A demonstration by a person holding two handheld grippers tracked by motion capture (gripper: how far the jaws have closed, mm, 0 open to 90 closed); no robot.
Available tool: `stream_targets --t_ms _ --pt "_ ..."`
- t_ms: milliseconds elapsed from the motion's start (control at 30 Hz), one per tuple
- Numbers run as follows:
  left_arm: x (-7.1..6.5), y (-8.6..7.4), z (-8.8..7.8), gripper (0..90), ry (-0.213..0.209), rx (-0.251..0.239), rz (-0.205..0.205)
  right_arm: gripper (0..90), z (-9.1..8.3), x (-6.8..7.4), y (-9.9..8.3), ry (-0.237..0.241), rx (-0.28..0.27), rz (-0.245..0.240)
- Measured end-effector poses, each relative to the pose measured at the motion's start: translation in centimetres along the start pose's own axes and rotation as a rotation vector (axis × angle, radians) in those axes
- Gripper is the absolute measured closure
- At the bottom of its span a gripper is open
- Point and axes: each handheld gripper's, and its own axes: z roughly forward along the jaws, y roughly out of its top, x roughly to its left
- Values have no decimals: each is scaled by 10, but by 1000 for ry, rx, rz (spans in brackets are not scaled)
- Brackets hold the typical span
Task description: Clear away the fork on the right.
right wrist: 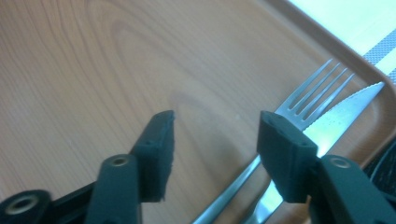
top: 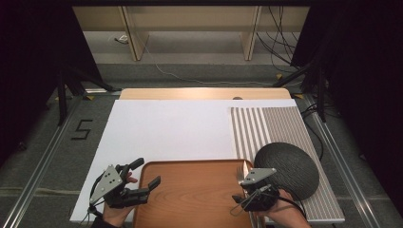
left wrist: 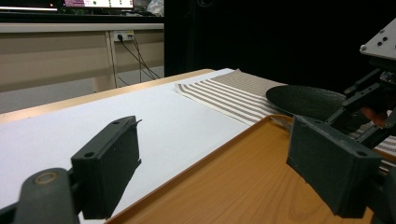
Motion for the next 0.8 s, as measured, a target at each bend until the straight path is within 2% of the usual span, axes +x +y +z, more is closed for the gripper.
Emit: stream_targets --t_ms 233,600,800 --pt "0 0 0 163 -1 1 -1 362 -4 -3 0 -22 -36 40" --pt "0 0 0 163 -4 1 -3 284 -18 -9 1 -44 -162 91" --pt "0 0 0 163 -4 1 -2 248 -23 -13 0 -52 -206 115"
